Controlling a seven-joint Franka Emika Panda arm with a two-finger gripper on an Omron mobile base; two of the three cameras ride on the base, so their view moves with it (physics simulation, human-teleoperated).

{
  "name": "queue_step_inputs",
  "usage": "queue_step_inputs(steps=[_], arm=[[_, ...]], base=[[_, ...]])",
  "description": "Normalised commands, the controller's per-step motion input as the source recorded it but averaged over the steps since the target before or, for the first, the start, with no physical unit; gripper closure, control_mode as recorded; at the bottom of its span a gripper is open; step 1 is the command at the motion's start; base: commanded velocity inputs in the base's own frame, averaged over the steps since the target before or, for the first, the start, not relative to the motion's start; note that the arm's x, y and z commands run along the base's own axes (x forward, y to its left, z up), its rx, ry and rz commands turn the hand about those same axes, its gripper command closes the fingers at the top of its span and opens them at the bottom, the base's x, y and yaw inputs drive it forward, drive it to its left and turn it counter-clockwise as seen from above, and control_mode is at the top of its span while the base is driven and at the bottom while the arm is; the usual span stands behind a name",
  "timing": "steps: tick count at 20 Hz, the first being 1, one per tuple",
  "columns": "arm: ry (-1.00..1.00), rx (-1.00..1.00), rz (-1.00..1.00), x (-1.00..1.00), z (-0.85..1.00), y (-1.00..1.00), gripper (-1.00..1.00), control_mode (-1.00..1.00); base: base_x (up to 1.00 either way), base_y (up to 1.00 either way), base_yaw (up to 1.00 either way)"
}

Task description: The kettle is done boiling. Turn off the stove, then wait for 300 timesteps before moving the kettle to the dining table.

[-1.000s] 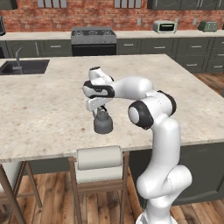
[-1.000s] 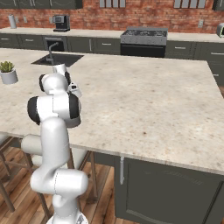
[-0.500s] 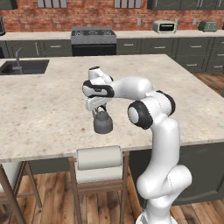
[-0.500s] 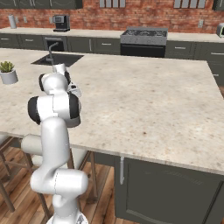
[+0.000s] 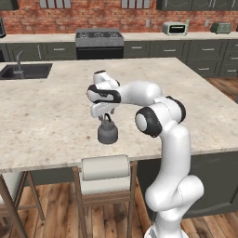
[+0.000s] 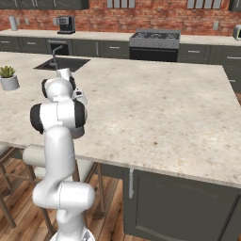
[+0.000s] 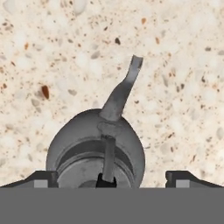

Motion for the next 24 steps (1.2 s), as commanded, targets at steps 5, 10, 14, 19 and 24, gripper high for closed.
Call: queue_step_inputs(steps=[5, 10, 14, 19, 24], arm=[[0.00, 0.00, -0.04, -0.12, 0.00, 0.00, -1.00, -1.00], [0.00, 0.00, -0.07, -0.21, 0.00, 0.02, -1.00, -1.00], [0.00, 0.00, -0.08, -0.21, 0.08, 0.00, -1.00, -1.00], [0.00, 0.00, -0.08, -0.13, 0.21, 0.00, -1.00, -1.00], [-0.01, -0.01, -0.09, -0.11, 0.21, 0.00, -1.00, -1.00]], base=[[0.00, 0.00, 0.00], [0.00, 0.00, 0.00], [0.00, 0.00, 0.00], [0.00, 0.00, 0.00], [0.00, 0.00, 0.00]])
